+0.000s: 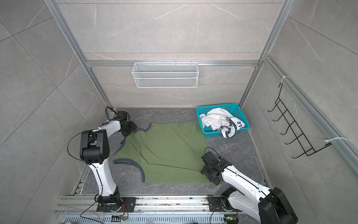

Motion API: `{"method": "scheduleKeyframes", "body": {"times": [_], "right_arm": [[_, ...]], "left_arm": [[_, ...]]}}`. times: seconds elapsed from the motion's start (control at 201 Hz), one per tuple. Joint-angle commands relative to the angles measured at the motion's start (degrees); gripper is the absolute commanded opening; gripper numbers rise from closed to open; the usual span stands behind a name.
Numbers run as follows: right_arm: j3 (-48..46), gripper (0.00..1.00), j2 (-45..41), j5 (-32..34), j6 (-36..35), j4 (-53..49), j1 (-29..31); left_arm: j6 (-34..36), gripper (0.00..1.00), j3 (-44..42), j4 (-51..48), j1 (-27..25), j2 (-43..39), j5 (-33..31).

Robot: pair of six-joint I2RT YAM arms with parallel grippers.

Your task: Fold and stack the tank tops

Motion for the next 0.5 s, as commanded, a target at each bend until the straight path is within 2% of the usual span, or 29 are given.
{"method": "scheduleKeyframes", "body": {"times": [0.0,0.289,0.493], "right_arm": [[-1.1,0.75,1.4,-0.1,0.0,-0.8,-0.4],[-0.9,0.75,2.0,-0.3,0.0,-0.8,-0.7],[-1.0,0.75,1.9,-0.3,0.3,-0.9,-1.0]], "left_arm": [[3.1,0.69,2.8,0.4,1.8,1.2,-1.7],[5.9,0.69,12.8,-1.2,3.0,9.0,1.3],[5.6,0.76,22.3,-7.8,4.7,13.9,2.2]]}}
